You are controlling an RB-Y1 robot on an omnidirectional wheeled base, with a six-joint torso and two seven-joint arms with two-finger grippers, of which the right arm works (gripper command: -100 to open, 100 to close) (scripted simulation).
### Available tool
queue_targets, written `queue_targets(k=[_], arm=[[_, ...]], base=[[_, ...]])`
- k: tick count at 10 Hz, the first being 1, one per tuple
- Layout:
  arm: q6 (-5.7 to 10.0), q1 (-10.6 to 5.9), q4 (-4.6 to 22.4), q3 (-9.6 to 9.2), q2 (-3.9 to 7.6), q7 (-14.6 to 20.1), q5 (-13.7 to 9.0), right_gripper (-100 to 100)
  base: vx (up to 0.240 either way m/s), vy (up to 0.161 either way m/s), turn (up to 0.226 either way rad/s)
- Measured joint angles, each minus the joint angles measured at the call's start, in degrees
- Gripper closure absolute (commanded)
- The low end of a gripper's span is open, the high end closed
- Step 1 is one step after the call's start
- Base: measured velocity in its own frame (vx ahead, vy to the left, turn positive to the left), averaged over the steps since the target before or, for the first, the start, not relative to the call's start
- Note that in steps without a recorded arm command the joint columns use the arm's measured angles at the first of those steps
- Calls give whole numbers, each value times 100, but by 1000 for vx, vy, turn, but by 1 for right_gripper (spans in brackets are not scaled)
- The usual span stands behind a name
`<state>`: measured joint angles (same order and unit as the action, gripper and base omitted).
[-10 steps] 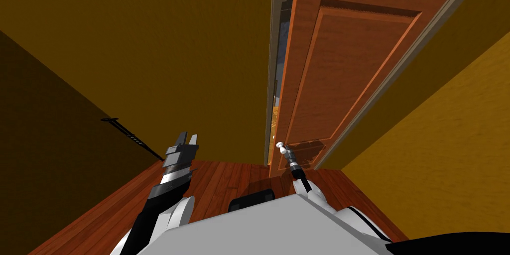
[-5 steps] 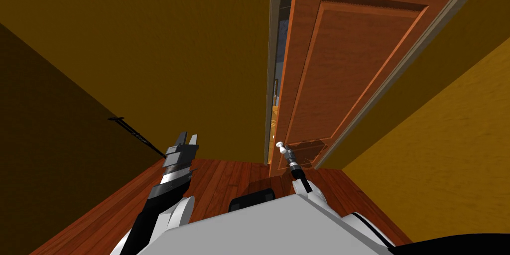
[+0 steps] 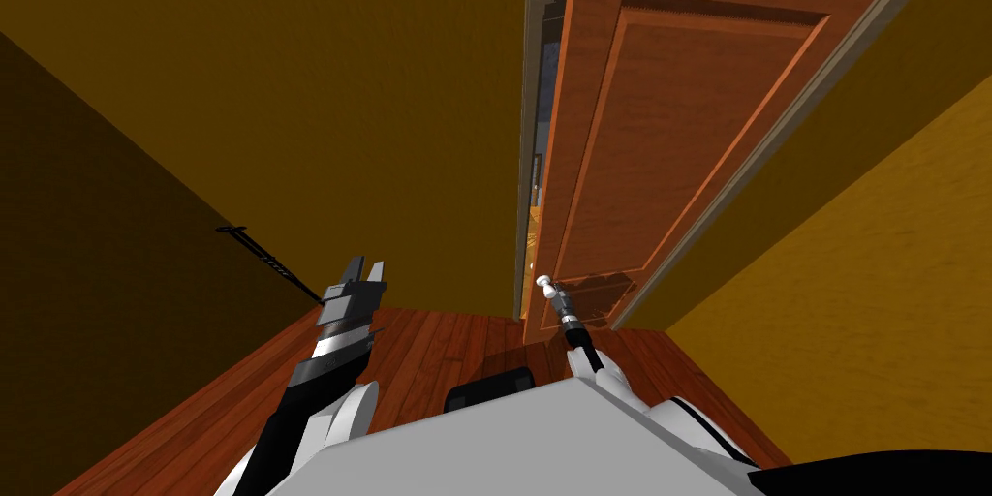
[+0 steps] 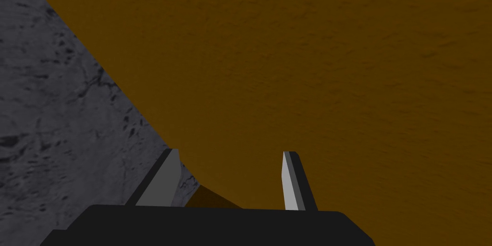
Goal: Pull the door open
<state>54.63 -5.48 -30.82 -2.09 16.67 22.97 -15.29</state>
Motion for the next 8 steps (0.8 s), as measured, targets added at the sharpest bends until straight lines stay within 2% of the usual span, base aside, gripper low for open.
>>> queue_targets(k=[1, 4, 5, 6, 7, 8], arm=[[13, 48, -10, -5, 11, 26, -2, 100], [-205, 174, -336, 2, 30, 2, -12, 100], [-206, 126, -276, -16, 33, 116, -66, 100], [-368, 298, -635, -13, 10, 149, -107, 100], [-430, 406, -811, -15, -7, 145, -113, 100], [-370, 277, -624, -23, -10, 173, -113, 100]], base=[[7, 3, -12], [-14, 0, 23], [-37, -34, 26], [-15, -14, 3], [-6, 5, -4], [-3, 8, -3]])
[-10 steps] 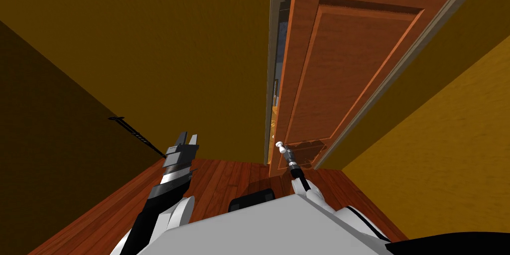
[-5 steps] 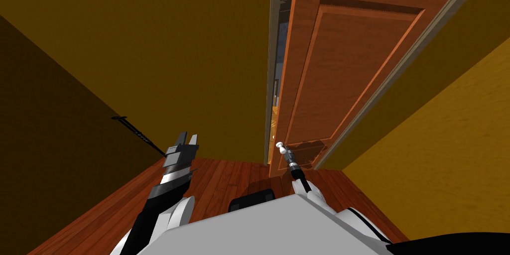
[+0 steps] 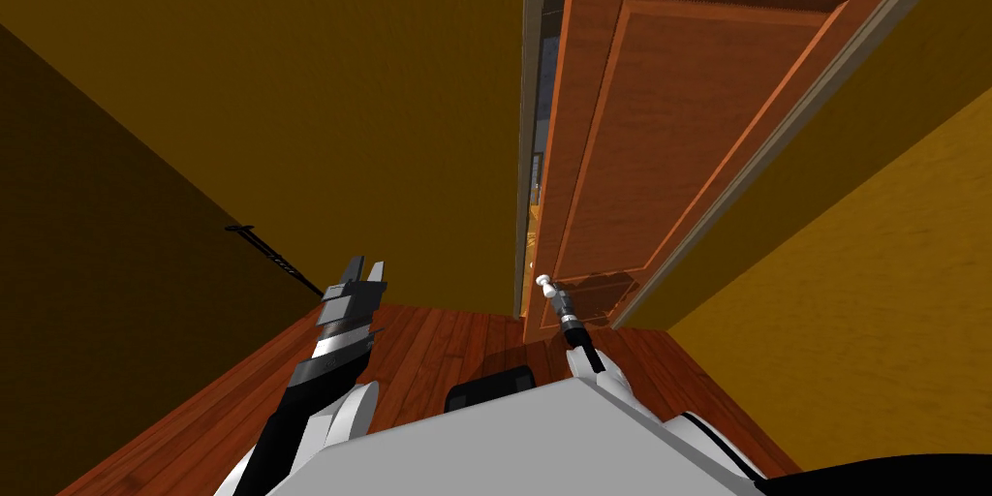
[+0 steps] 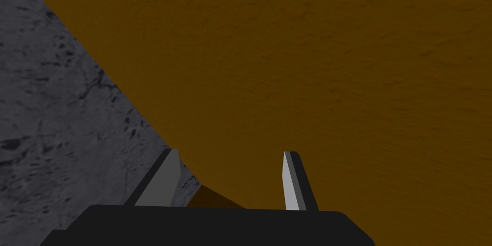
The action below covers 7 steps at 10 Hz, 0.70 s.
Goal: Pull the door open
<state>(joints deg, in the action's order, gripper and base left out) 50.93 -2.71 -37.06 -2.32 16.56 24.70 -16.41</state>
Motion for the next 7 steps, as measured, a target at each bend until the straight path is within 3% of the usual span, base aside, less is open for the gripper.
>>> queue_targets(k=[1, 2, 3, 4, 5, 6, 7], arm=[[143, -174, 332, -12, 7, 50, 5, 100], [181, -169, 364, -34, 29, 184, -49, 100], [-70, 117, -193, -18, 0, 179, -98, 100], [-92, 73, -169, -24, -36, 175, -102, 100], [100, -124, 217, -45, -36, 238, -92, 100], [174, -175, 353, -79, -11, 397, -143, 100], [103, -150, 264, -89, -12, 484, -181, 100]], base=[[-35, -14, 92], [-31, -24, 15], [-12, -11, -41], [-9, -10, 17], [-25, -20, 87], [-36, -15, 18], [-51, -29, 80]])
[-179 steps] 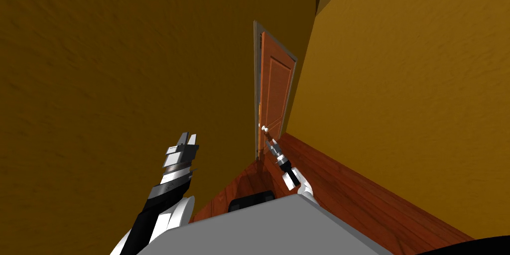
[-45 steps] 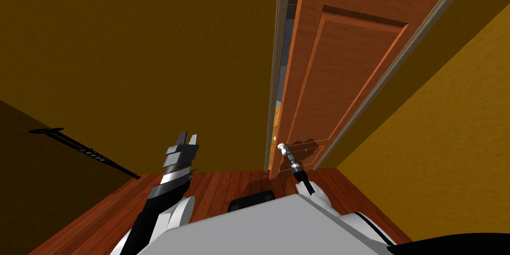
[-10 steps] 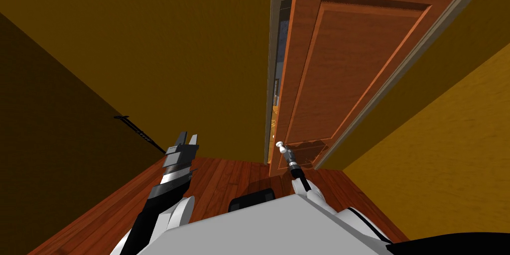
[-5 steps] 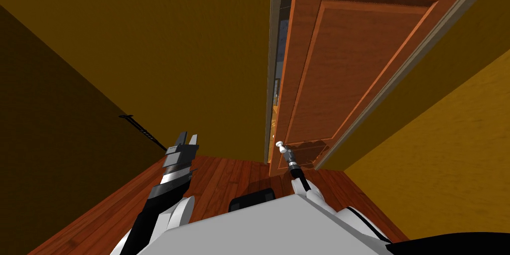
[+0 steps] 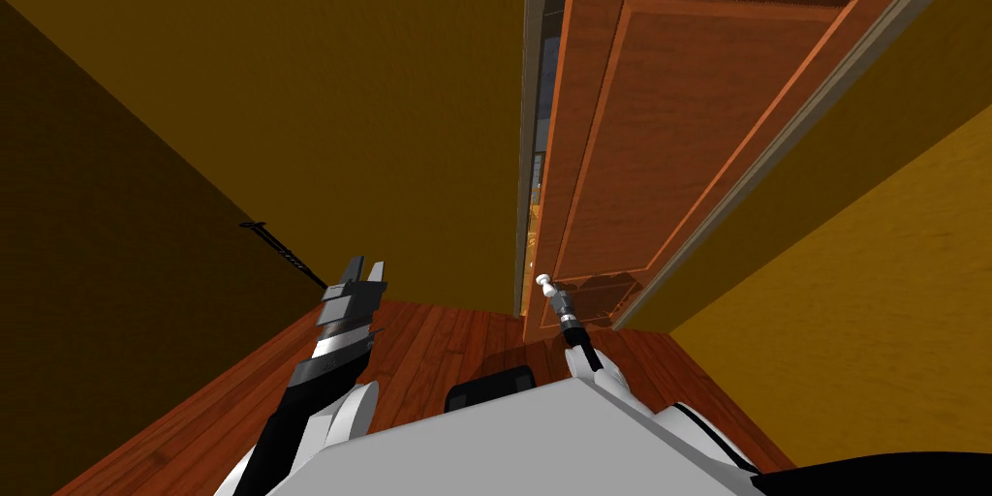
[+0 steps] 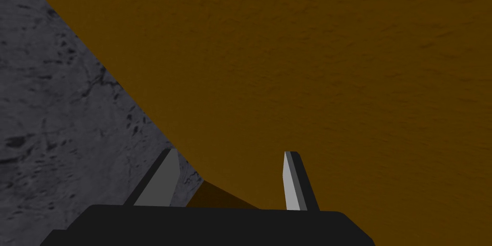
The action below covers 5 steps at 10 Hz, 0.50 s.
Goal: Pull the door open
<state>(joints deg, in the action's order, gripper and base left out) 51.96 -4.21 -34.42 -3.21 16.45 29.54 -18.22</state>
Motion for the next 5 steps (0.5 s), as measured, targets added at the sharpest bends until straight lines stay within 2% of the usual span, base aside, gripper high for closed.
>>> queue_targets(k=[1, 2, 3, 4, 5], arm=[[-25, 17, -21, -33, 14, 155, -58, 100], [93, -146, 275, -65, 7, 308, -82, 100], [-18, 22, -2, -49, -24, 273, -104, 100], [-238, 275, -458, -59, -24, 309, -164, 100], [-234, 208, -368, -72, -47, 397, -191, 100]], base=[[-47, -16, 42], [-9, -9, -18], [-24, -16, 23], [-34, -23, 29], [-25, -10, 23]])
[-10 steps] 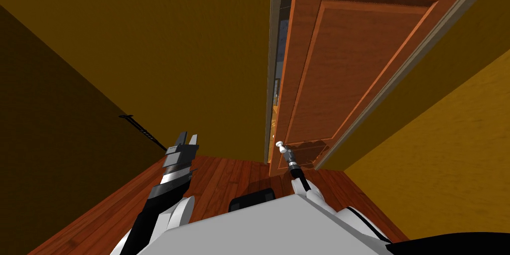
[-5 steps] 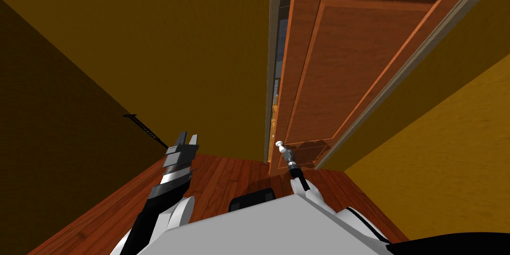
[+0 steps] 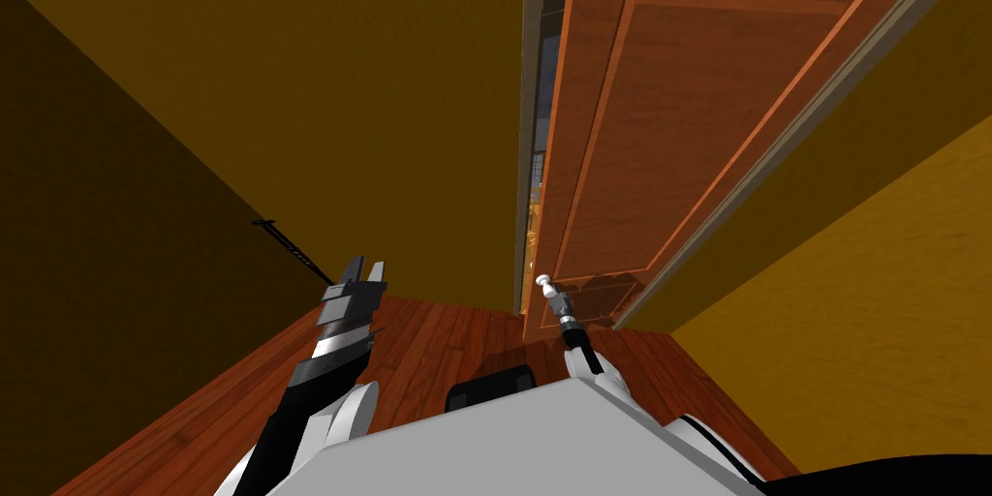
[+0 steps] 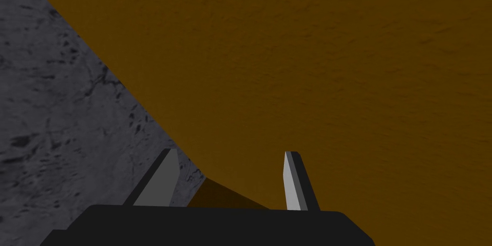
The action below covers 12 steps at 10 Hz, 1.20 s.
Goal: Pull the door open
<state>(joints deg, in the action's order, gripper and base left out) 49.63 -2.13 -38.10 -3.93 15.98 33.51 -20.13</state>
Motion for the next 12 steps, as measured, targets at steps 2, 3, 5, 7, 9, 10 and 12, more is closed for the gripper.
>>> queue_targets(k=[2, 3, 5, 7, 9, 10, 12], arm=[[196, -201, 383, -43, -11, 204, -51, 100], [36, -43, 55, -69, 9, 331, -142, 100], [-44, -50, 9, -98, -2, 533, -188, 100], [112, -211, 324, -100, -47, 561, -188, 100], [58, -170, 248, -146, -20, 774, -266, 100], [176, -309, 510, -195, -15, 986, -307, 100], [-65, -45, -18, -176, -43, 986, -370, 100]], base=[[-42, -28, 92], [-50, -25, 51], [-18, -6, -16], [5, -4, 25], [-33, -22, 37], [-40, -28, 43], [-15, -5, 2]])
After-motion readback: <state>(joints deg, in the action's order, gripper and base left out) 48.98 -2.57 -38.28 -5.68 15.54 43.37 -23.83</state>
